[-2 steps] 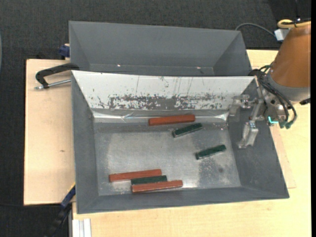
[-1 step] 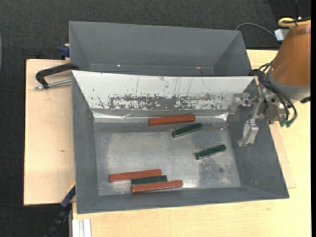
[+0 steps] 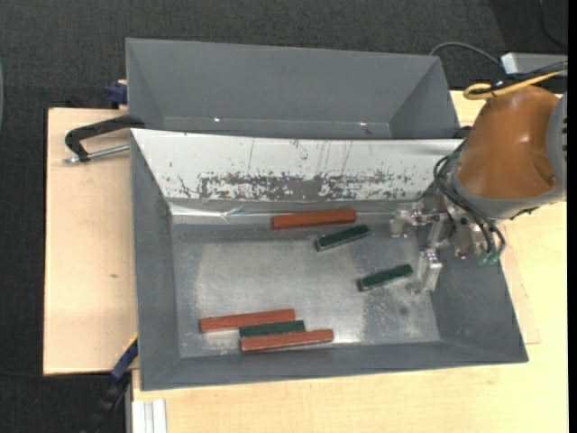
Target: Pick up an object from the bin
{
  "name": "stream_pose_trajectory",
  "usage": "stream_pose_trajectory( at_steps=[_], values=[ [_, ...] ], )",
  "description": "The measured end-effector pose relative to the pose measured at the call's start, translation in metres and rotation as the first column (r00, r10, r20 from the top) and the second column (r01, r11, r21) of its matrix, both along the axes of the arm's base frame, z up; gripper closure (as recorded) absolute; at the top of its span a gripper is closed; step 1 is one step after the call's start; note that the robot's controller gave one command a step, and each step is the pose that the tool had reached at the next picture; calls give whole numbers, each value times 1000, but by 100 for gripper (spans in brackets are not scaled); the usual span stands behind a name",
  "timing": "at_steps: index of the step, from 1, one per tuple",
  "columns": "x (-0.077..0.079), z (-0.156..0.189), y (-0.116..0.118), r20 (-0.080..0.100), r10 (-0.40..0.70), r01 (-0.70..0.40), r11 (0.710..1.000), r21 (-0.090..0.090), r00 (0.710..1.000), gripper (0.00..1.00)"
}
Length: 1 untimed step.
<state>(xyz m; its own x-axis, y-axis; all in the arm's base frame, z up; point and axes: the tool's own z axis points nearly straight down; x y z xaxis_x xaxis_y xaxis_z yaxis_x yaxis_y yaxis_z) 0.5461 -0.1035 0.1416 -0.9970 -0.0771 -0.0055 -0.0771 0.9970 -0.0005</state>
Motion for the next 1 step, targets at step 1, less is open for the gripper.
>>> stream_pose_trajectory(
  at_steps=[1],
  values=[
    [-6, -20, 10, -5, 37, -37, 999, 1, 999, 0]
  ],
)
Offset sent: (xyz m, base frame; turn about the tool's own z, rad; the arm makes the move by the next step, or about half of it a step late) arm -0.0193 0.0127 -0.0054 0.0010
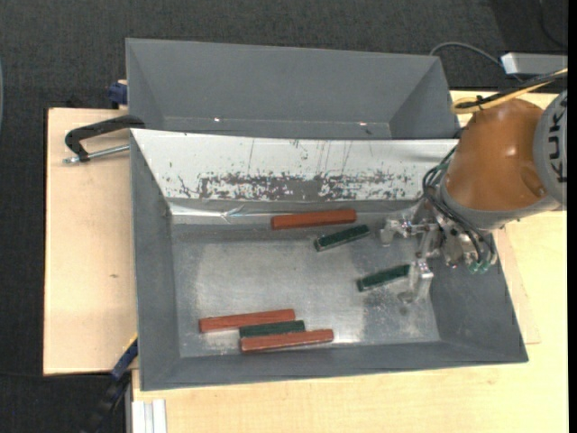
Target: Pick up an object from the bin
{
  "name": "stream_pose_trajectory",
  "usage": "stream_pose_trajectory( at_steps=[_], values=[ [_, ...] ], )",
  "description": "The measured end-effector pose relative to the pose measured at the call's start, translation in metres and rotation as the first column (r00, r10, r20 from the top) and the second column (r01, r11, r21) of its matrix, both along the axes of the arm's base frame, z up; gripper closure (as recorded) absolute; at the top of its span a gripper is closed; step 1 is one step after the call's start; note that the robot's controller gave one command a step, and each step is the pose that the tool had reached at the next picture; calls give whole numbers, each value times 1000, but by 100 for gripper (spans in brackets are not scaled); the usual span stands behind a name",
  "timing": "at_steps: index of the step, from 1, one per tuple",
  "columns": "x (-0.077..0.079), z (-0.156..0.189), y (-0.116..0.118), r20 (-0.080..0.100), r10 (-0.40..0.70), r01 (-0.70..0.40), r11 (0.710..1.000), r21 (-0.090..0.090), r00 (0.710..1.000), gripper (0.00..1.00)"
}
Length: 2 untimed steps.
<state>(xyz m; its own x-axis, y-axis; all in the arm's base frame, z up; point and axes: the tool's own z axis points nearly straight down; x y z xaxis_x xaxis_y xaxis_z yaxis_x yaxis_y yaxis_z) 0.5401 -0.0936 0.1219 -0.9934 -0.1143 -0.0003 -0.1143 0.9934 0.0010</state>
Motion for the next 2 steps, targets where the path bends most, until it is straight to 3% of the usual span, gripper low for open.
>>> stream_pose_trajectory(
  at_steps=[1, 2],
  values=[
    [-13, 16, 3, 1, -40, 40, 999, 0, 999, 0],
    [-15, -41, 2, 4, -120, 120, 993, 0, 993, 0]
  ],
)
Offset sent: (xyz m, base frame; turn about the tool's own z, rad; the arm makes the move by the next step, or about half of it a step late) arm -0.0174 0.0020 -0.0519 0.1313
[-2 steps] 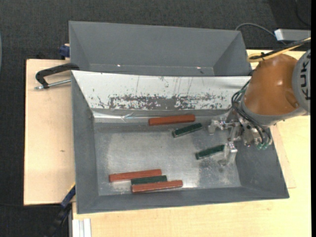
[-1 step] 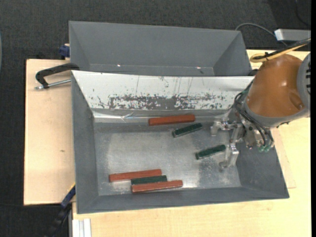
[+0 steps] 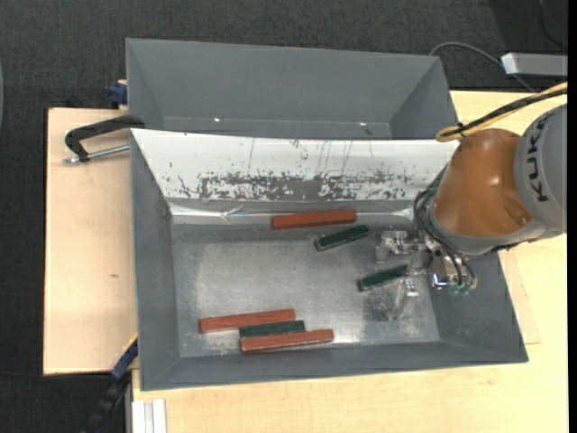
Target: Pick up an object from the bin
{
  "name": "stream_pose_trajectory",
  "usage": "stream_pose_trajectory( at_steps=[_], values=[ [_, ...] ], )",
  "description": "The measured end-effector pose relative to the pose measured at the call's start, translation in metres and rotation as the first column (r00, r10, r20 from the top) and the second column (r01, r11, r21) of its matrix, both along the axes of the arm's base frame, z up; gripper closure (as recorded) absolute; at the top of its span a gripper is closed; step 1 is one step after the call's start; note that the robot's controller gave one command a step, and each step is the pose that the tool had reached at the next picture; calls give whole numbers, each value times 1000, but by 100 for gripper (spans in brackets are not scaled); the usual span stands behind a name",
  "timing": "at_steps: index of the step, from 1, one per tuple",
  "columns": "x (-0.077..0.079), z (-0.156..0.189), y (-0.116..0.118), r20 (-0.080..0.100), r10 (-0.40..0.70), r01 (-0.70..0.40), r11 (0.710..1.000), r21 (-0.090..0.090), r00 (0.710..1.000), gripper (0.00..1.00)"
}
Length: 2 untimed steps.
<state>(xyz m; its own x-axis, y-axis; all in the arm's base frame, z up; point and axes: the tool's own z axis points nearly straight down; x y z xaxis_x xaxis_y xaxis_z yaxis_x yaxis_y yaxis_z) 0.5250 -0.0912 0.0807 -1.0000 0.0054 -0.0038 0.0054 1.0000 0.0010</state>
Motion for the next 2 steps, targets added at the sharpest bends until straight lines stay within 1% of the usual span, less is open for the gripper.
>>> stream_pose_trajectory(
  at_steps=[1, 2],
  values=[
    [3, -10, -15, 2, -4, 4, 1000, -1, 1000, 100],
    [3, -10, -15, 2, -3, 3, 1000, -1, 1000, 100]
  ],
)
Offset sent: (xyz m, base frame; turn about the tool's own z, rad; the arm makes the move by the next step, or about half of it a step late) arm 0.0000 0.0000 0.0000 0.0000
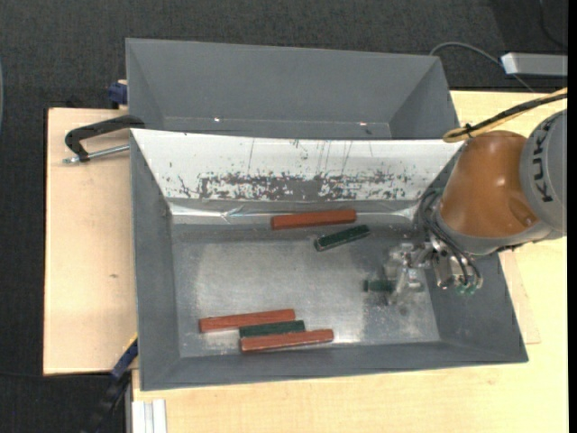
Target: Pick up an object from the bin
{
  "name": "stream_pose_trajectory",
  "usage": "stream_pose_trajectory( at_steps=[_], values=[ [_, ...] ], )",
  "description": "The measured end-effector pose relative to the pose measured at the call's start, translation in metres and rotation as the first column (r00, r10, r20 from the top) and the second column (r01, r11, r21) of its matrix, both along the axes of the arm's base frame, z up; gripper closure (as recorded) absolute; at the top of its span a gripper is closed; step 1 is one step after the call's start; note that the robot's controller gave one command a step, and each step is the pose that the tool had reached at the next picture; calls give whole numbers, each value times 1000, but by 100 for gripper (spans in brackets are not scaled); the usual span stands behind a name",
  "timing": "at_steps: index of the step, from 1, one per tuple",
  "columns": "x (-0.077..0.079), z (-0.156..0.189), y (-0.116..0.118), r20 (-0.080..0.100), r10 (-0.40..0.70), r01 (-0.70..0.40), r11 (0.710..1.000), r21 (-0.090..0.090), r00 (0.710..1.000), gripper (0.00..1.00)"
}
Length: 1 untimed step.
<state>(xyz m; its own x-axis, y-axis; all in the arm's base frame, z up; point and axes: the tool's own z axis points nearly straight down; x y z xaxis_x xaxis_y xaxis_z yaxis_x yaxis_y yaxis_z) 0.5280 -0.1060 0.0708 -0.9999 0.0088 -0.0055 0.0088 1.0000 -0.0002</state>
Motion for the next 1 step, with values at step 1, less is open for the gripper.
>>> stream_pose_trajectory(
  at_steps=[1],
  values=[
    [-2, 5, 0, -6, 0, 0, 1000, 1, 1000, 100]
  ],
)
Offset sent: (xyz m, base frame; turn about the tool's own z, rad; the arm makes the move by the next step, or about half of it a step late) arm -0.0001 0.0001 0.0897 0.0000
